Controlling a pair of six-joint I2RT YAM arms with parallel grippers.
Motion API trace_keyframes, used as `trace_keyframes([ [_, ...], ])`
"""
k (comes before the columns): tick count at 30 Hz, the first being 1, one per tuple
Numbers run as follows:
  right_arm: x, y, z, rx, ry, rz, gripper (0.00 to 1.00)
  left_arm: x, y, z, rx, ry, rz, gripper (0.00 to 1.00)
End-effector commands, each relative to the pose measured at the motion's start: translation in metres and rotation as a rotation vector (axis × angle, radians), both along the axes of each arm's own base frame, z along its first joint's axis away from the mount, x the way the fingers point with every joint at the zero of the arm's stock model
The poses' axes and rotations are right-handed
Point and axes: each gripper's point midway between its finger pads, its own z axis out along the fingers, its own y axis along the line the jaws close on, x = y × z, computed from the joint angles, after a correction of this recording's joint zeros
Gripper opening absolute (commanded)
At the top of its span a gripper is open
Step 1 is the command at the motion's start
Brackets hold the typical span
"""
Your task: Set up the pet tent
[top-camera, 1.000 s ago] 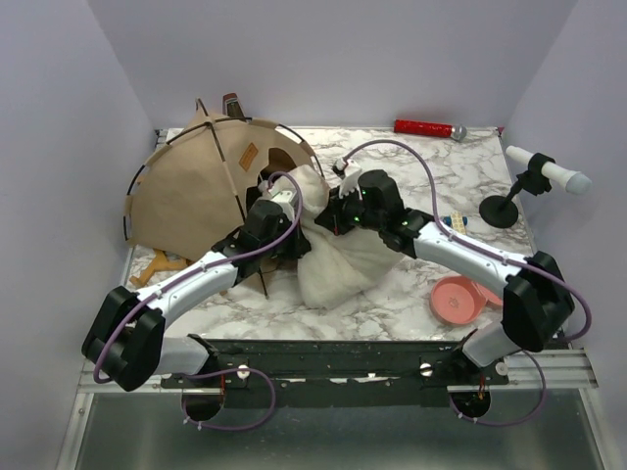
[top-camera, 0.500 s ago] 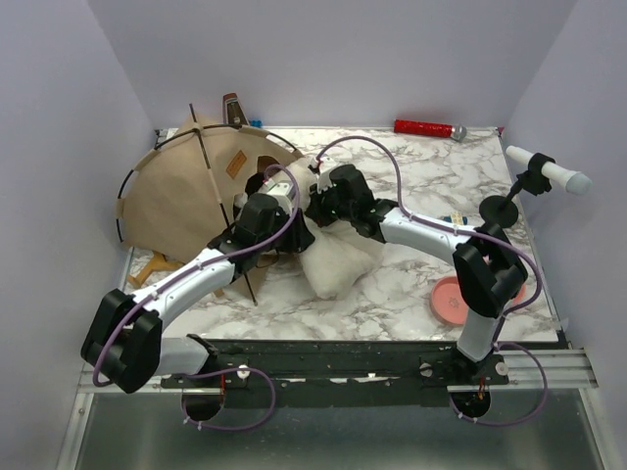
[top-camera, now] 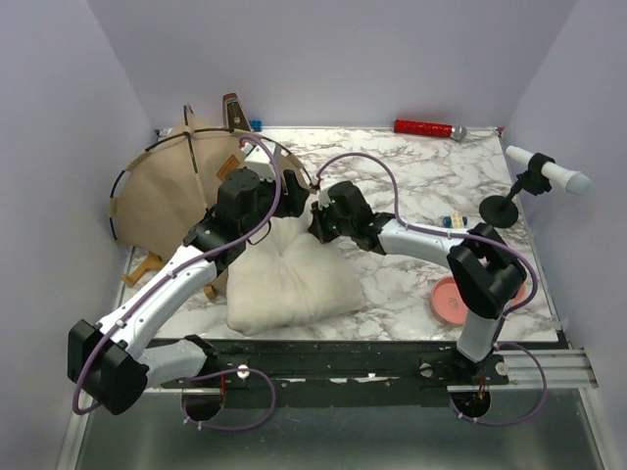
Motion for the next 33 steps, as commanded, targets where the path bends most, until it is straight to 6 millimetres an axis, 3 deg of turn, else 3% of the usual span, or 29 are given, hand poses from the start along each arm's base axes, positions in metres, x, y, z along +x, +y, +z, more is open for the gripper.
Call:
trace_keyframes([
  [1, -0.004, 0.008, 0.029, 0.085, -0.057, 0.001, 0.00, 0.008, 0.016, 0.004, 0.033, -0.021, 0.084, 0.77],
  [4, -0.010, 0.009, 0.044, 0.171, -0.088, 0.004, 0.00, 0.009, 0.016, -0.001, 0.046, -0.013, 0.082, 0.84],
  [11, -0.037, 0.015, 0.090, 0.415, -0.184, 0.098, 0.00, 0.023, 0.007, -0.014, 0.096, 0.044, 0.064, 0.88],
  [21, -0.058, 0.020, 0.099, 0.493, -0.215, 0.206, 0.00, 0.047, -0.022, -0.021, 0.068, 0.046, 0.001, 0.99],
  [28, -0.062, 0.015, 0.107, 0.500, -0.263, 0.224, 0.00, 0.061, -0.021, -0.049, 0.152, 0.094, 0.021, 0.99],
  [33, -0.062, 0.014, 0.106, 0.485, -0.277, 0.230, 0.00, 0.064, -0.020, -0.054, 0.177, 0.105, 0.026, 0.94],
])
